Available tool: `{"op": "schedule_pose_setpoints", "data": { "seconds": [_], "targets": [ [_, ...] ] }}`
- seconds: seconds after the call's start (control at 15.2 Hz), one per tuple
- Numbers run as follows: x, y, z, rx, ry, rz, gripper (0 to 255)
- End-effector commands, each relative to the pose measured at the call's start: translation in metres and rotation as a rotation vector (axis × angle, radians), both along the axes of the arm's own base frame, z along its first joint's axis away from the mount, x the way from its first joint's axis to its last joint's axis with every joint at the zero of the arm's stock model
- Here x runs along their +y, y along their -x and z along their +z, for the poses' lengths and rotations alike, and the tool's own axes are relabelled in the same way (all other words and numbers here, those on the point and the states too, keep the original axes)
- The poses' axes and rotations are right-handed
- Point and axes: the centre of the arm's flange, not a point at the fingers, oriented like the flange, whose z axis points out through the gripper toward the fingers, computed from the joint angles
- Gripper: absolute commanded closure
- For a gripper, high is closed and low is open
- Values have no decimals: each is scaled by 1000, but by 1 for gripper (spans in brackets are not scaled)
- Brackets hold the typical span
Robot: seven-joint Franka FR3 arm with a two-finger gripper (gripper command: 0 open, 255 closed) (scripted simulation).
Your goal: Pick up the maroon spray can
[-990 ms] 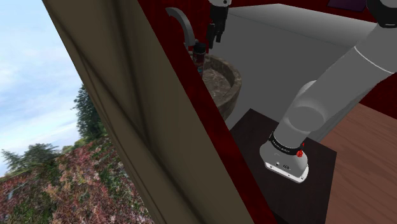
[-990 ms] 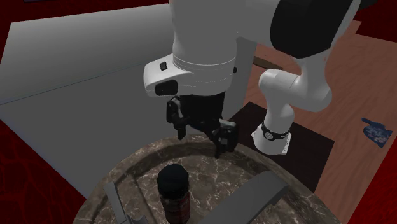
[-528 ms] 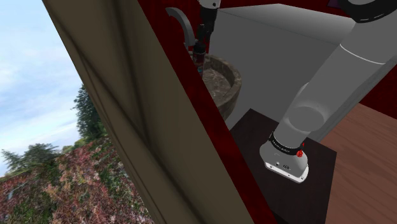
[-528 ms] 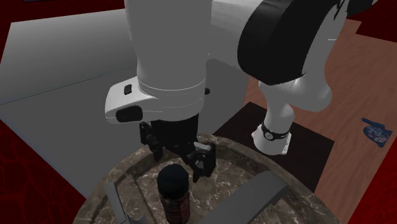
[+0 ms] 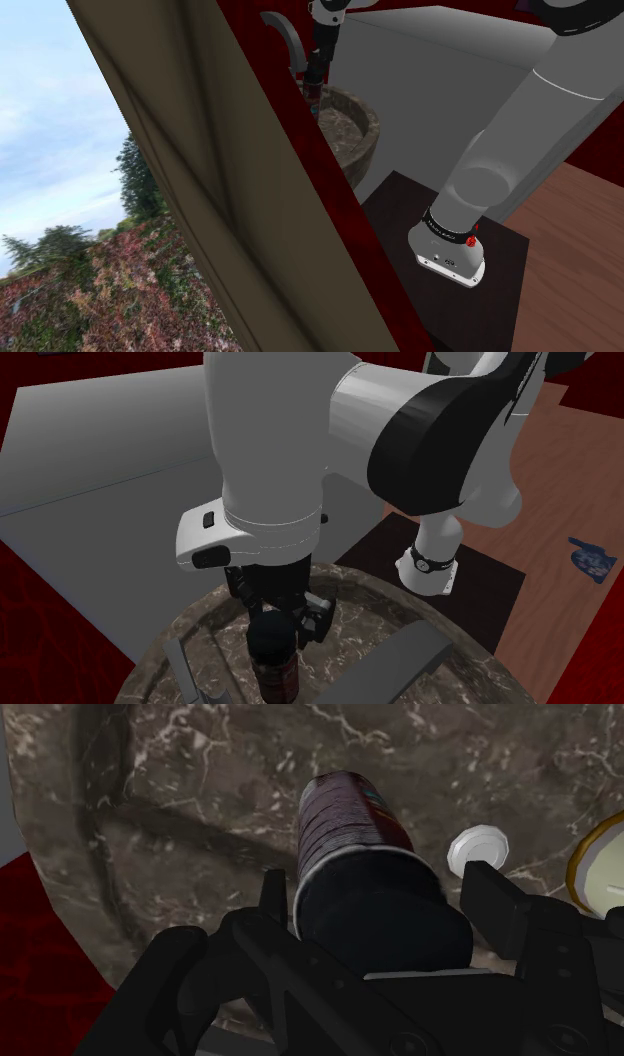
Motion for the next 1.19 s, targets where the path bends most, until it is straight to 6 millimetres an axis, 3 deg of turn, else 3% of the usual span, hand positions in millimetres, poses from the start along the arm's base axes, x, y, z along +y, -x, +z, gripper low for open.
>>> {"op": "schedule_pose_setpoints", "data": {
  "seconds": [0.0, 0.53, 1.12],
  "targets": [
    [0, 0, -1, 0, 0, 0, 255],
    [0, 0, -1, 0, 0, 0, 255],
    [0, 0, 47, 0, 0, 0, 255]
  ]
}}
